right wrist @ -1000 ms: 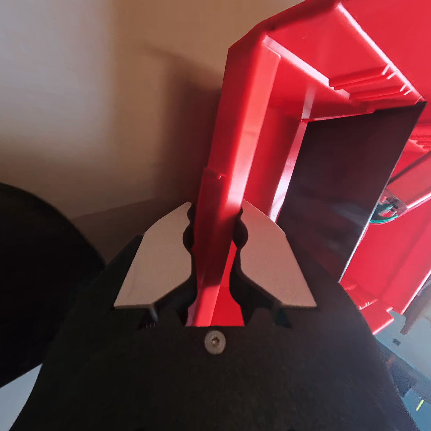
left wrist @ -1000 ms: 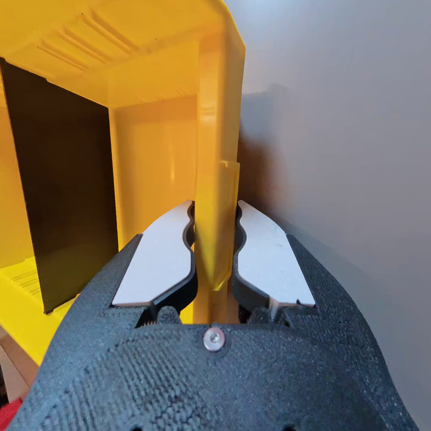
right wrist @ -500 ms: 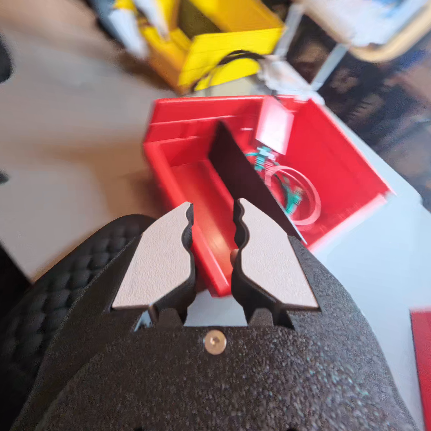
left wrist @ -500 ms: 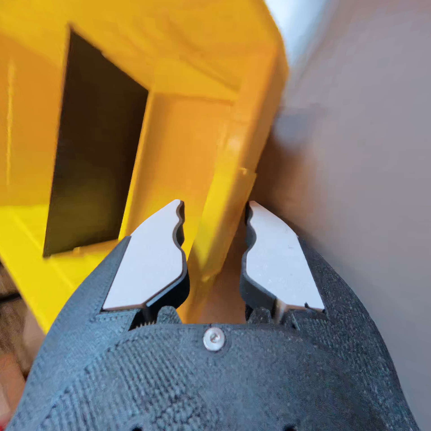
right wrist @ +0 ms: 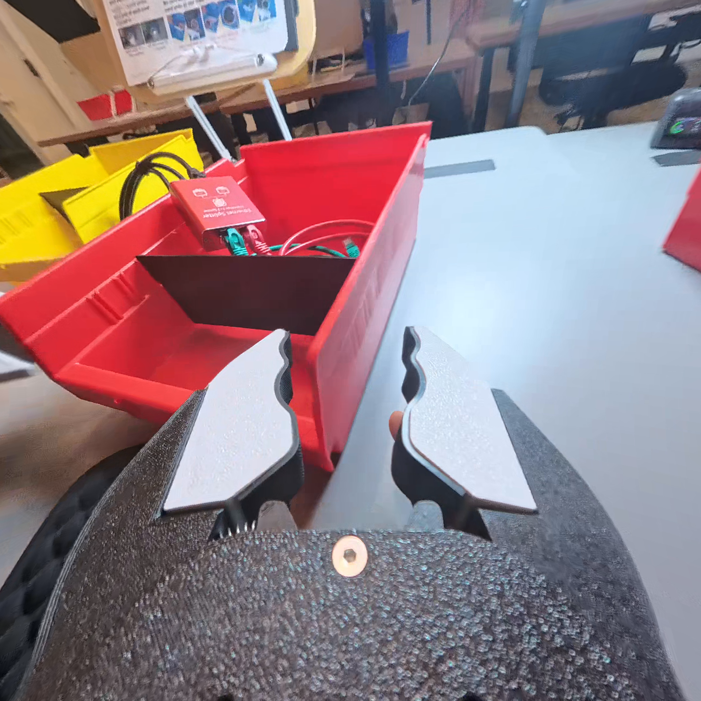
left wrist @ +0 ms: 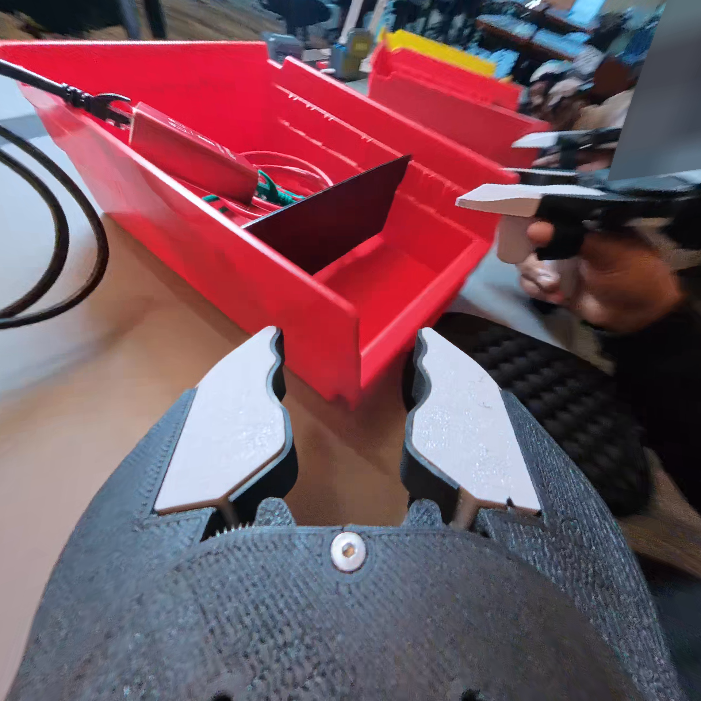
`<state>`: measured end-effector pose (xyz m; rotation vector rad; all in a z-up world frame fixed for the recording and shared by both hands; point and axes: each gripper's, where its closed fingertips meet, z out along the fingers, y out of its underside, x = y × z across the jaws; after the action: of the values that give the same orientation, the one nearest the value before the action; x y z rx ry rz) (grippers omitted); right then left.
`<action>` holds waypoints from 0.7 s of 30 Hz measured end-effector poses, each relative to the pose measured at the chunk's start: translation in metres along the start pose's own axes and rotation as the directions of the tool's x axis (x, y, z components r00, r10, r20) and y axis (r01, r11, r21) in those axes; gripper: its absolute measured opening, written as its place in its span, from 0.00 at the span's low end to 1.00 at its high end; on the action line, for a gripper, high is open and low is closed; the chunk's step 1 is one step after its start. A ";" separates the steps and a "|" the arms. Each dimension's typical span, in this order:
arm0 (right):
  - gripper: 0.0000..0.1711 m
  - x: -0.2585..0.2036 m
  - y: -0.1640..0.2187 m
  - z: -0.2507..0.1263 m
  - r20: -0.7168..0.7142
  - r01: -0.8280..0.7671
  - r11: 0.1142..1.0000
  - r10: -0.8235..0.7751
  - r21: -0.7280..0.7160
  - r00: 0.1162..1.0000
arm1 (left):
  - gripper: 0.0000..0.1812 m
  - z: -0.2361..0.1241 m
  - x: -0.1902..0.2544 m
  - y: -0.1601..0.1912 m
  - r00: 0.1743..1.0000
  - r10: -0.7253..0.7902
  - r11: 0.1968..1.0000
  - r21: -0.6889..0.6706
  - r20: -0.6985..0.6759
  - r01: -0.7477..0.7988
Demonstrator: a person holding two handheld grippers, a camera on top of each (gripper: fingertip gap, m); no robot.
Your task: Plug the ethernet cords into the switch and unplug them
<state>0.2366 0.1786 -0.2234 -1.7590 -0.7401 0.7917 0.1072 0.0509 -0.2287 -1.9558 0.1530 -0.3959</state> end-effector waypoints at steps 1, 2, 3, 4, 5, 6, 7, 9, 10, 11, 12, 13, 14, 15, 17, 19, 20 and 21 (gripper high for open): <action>0.29 -0.004 0.003 0.006 -0.006 0.015 1.000 -0.015 -0.014 1.000 | 0.36 0.013 -0.004 0.001 0.998 0.033 0.999 0.007 0.055 -0.034; 0.25 -0.008 0.003 0.010 -0.017 0.045 0.999 -0.045 -0.017 0.999 | 0.36 0.024 -0.012 0.000 0.990 0.067 0.998 0.012 0.122 -0.069; 0.19 -0.008 0.001 0.011 -0.050 0.070 0.998 -0.070 -0.011 0.996 | 0.32 0.031 -0.020 0.001 0.980 0.105 0.994 0.005 0.169 -0.107; 0.16 -0.007 0.001 0.011 -0.090 0.111 0.994 -0.112 -0.021 0.990 | 0.33 0.035 -0.025 0.001 0.976 0.109 0.994 -0.004 0.187 -0.110; 0.11 -0.004 0.000 0.009 -0.127 0.155 0.987 -0.158 -0.033 0.979 | 0.30 0.035 -0.031 -0.003 0.973 0.085 0.996 0.008 0.213 -0.089; 0.08 -0.002 -0.001 0.007 -0.157 0.194 0.980 -0.197 -0.036 0.968 | 0.21 0.031 -0.037 -0.006 0.972 0.067 0.997 0.015 0.226 -0.072; 0.08 -0.006 -0.002 0.006 -0.155 0.204 0.979 -0.206 -0.031 0.966 | 0.19 0.028 -0.039 -0.007 0.973 0.071 0.997 0.013 0.218 -0.075; 0.08 -0.014 -0.003 0.002 -0.159 0.207 0.978 -0.206 -0.012 0.966 | 0.17 0.024 -0.045 -0.006 0.963 0.105 0.994 -0.009 0.247 -0.106; 0.08 -0.018 -0.004 0.000 -0.178 0.237 0.971 -0.235 -0.007 0.956 | 0.16 0.021 -0.045 -0.005 0.961 0.113 0.994 -0.018 0.251 -0.112; 0.08 -0.023 -0.006 -0.004 -0.191 0.260 0.966 -0.255 0.003 0.948 | 0.15 0.017 -0.046 -0.005 0.956 0.130 0.991 -0.022 0.262 -0.129; 0.08 -0.028 -0.012 -0.009 -0.201 0.279 0.960 -0.269 0.026 0.942 | 0.14 0.011 -0.044 -0.007 0.950 0.151 0.988 -0.015 0.275 -0.153; 0.07 -0.034 -0.020 -0.015 -0.211 0.300 0.952 -0.283 0.054 0.936 | 0.13 0.004 -0.041 -0.012 0.945 0.166 0.985 0.000 0.281 -0.173; 0.07 -0.040 -0.029 -0.021 -0.217 0.321 0.943 -0.297 0.084 0.930 | 0.13 -0.004 -0.037 -0.019 0.941 0.174 0.982 0.023 0.289 -0.189; 0.07 -0.047 -0.041 -0.027 -0.219 0.337 0.934 -0.306 0.116 0.926 | 0.13 -0.014 -0.034 -0.027 0.936 0.183 0.977 0.051 0.302 -0.207; 0.06 -0.064 -0.069 -0.040 -0.226 0.365 0.909 -0.319 0.202 0.920 | 0.13 -0.038 -0.026 -0.050 0.924 0.194 0.962 0.118 0.330 -0.244; 0.05 -0.085 -0.096 -0.052 -0.222 0.381 0.881 -0.326 0.282 0.919 | 0.13 -0.067 -0.021 -0.076 0.900 0.219 0.938 0.174 0.378 -0.301; 0.05 -0.095 -0.107 -0.056 -0.215 0.385 0.867 -0.330 0.316 0.919 | 0.12 -0.084 -0.020 -0.090 0.886 0.224 0.920 0.211 0.407 -0.329; 0.05 -0.106 -0.117 -0.057 -0.206 0.387 0.856 -0.334 0.342 0.920 | 0.12 -0.100 -0.018 -0.102 0.871 0.230 0.905 0.234 0.434 -0.355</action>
<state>0.2064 0.0976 -0.0794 -1.2611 -0.7394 0.5052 0.0480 0.0115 -0.1032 -1.6286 0.1177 0.1800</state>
